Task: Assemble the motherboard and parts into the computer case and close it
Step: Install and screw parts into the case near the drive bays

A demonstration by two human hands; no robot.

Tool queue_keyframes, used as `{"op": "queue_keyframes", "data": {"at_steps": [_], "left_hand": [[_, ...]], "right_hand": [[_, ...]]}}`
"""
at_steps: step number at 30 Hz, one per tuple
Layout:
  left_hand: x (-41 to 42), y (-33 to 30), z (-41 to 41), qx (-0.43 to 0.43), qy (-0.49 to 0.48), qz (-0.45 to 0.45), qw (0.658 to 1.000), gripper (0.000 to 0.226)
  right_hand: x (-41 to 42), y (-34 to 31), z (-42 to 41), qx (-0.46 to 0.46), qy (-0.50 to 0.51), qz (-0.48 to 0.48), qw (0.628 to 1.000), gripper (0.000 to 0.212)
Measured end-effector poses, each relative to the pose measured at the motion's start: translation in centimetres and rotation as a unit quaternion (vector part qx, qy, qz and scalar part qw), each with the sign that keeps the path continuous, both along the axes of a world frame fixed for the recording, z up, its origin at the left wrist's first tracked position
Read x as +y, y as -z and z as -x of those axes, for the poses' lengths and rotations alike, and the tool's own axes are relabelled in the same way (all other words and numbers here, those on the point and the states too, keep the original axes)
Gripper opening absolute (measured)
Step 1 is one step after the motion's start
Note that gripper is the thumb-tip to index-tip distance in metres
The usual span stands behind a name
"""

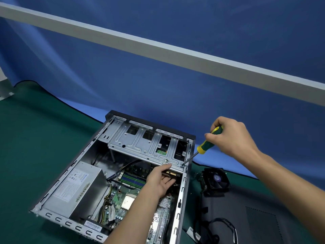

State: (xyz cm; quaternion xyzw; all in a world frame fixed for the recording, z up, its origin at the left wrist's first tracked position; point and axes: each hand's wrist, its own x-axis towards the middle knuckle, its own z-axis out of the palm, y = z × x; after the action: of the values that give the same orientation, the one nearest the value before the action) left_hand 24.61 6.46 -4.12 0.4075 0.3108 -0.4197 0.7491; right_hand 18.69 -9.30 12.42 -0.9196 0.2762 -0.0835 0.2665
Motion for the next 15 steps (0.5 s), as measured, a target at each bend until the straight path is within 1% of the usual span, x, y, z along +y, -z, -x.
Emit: {"op": "queue_keyframes", "data": {"at_steps": [9, 15], "left_hand": [[0.0, 0.2, -0.8, -0.012, 0.023, -0.027, 0.999, 0.054], [0.1, 0.2, -0.7, -0.016, 0.018, -0.028, 0.999, 0.057]], "right_hand": [[0.4, 0.0, -0.9, 0.020, -0.012, 0.034, 0.999, 0.016], [0.8, -0.3, -1.3, 0.040, -0.021, 0.066, 0.997, 0.016]]}}
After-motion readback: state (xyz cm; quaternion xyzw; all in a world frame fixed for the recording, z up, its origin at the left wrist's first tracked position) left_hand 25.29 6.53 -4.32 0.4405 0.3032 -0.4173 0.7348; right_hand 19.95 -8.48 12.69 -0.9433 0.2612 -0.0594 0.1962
